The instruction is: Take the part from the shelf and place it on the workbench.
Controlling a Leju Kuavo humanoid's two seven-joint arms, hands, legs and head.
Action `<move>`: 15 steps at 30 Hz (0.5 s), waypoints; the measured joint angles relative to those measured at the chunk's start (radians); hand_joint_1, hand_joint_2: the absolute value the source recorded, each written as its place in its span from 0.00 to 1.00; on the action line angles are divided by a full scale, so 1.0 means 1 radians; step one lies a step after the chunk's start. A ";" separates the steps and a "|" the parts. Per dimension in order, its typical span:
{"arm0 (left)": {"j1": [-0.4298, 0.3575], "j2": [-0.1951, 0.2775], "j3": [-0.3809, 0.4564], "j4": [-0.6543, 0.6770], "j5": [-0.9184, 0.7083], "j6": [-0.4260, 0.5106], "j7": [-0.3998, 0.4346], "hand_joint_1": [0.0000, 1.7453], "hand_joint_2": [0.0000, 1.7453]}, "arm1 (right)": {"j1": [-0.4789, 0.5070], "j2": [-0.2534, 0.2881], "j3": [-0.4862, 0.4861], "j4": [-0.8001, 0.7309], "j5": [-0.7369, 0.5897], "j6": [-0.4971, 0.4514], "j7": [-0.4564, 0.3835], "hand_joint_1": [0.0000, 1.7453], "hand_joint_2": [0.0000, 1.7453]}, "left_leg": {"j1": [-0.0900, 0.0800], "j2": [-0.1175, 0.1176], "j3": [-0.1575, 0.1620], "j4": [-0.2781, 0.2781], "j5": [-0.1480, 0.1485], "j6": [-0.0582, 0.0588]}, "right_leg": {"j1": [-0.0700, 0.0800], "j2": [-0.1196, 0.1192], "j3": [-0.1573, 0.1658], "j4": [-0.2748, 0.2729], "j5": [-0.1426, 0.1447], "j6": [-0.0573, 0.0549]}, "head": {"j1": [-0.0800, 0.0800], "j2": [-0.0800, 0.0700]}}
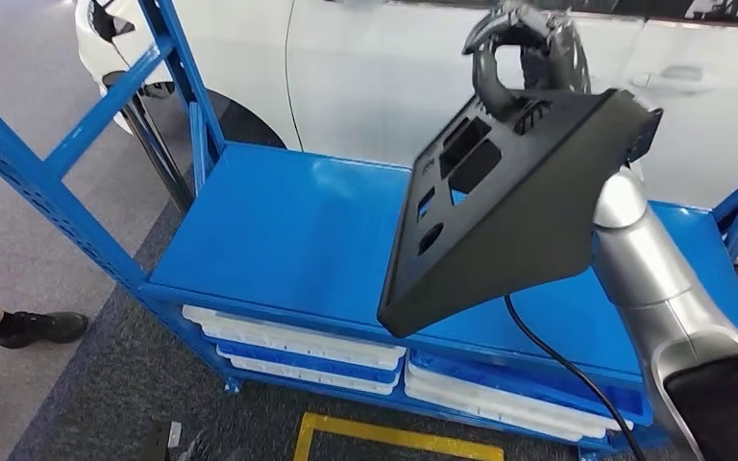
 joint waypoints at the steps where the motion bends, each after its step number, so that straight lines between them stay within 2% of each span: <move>1: 0.002 0.000 0.000 0.000 0.002 0.000 0.000 0.00 1.00 | -0.003 0.016 -0.007 -0.010 -0.002 0.002 0.003 1.00 1.00 | -0.001 0.002 -0.006 0.003 0.001 -0.005 | 0.003 0.000 0.002 -0.013 -0.002 -0.003 | 0.000 0.000; 3: 0.009 0.001 0.000 0.000 0.007 0.002 -0.001 0.00 1.00 | -0.001 0.036 -0.014 -0.030 -0.008 0.008 0.006 1.00 1.00 | 0.001 0.004 -0.013 0.005 0.002 -0.016 | 0.004 0.002 -0.002 -0.021 0.003 -0.014 | 0.000 0.000; 4: 0.013 0.001 0.000 0.000 0.009 0.004 -0.001 0.00 1.00 | 0.000 0.040 -0.017 -0.040 -0.011 0.012 0.007 1.00 1.00 | 0.002 0.007 -0.017 0.014 -0.009 -0.021 | 0.004 0.001 -0.004 -0.025 0.007 -0.021 | 0.000 0.000; 5: 0.015 0.001 0.000 0.000 0.011 0.005 0.000 0.00 1.00 | 0.001 0.042 -0.019 -0.050 -0.015 0.017 0.007 1.00 1.00 | 0.003 0.012 -0.027 0.036 -0.032 -0.027 | 0.003 -0.002 -0.007 -0.028 0.013 -0.028 | 0.000 0.000; 6: 0.017 0.002 0.000 0.000 0.013 0.006 0.000 0.00 1.00 | 0.002 0.042 -0.020 -0.060 -0.018 0.021 0.007 1.00 1.00 | 0.004 0.017 -0.043 0.080 -0.069 -0.033 | 0.004 -0.005 -0.012 -0.030 0.019 -0.034 | 0.000 0.000; 8: 0.020 0.002 0.000 0.000 0.015 0.007 0.000 0.00 1.00 | 0.008 0.040 -0.023 -0.076 -0.021 0.026 0.007 1.00 1.00 | 0.007 0.027 -0.089 0.212 -0.151 -0.040 | 0.007 -0.008 -0.026 -0.031 0.031 -0.038 | 0.000 0.000; 9: 0.023 0.002 0.000 0.000 0.015 0.007 0.000 0.00 1.00 | 0.014 0.040 -0.023 -0.083 -0.021 0.028 0.007 1.00 1.00 | 0.008 0.029 -0.105 0.268 -0.180 -0.041 | 0.008 -0.008 -0.035 -0.030 0.038 -0.038 | 0.000 0.000; 10: 0.025 0.002 0.000 0.000 0.015 0.006 0.000 0.00 1.00 | 0.020 0.039 -0.023 -0.090 -0.022 0.030 0.007 1.00 1.00 | 0.009 0.029 -0.103 0.291 -0.190 -0.042 | 0.009 -0.008 -0.044 -0.030 0.046 -0.038 | 0.000 0.000; 11: 0.027 0.002 0.000 0.000 0.015 0.006 0.000 0.00 1.00 | 0.028 0.039 -0.024 -0.096 -0.022 0.032 0.006 1.00 1.00 | 0.010 0.029 -0.080 0.270 -0.182 -0.041 | 0.009 -0.008 -0.054 -0.030 0.054 -0.036 | 0.000 0.000; 14: 0.029 0.005 0.000 0.000 0.015 0.004 0.000 0.00 1.00 | 0.044 0.039 -0.027 -0.119 -0.022 0.038 0.004 1.00 1.00 | 0.010 0.022 0.058 0.061 -0.124 -0.033 | 0.008 -0.004 -0.077 -0.030 0.080 -0.024 | 0.000 0.000; 15: 0.029 0.006 0.000 0.000 0.015 0.003 0.001 0.00 1.00 | 0.046 0.039 -0.029 -0.126 -0.023 0.041 0.004 1.00 1.00 | 0.009 0.020 0.084 0.015 -0.110 -0.028 | 0.008 -0.003 -0.080 -0.032 0.089 -0.018 | 0.000 0.000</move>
